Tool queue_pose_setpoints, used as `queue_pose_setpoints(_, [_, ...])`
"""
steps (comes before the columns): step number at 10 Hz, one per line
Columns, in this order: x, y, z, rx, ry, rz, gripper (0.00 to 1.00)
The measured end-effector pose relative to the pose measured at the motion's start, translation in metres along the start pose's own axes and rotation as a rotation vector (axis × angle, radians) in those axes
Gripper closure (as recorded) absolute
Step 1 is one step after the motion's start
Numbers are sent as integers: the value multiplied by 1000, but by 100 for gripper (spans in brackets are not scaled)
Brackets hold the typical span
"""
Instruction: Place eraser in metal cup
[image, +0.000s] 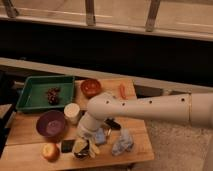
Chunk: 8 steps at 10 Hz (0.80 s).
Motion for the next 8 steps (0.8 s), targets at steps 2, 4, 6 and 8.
queue_pose_setpoints(2, [3,2,7,-16,22,18,74])
queue_pose_setpoints(4, [6,2,14,-30,46,25,57])
queue_pose_setpoints(6, [9,1,22,-41,75,34,37])
queue_pose_setpoints(8, [15,-1,27,-43,95,50,31])
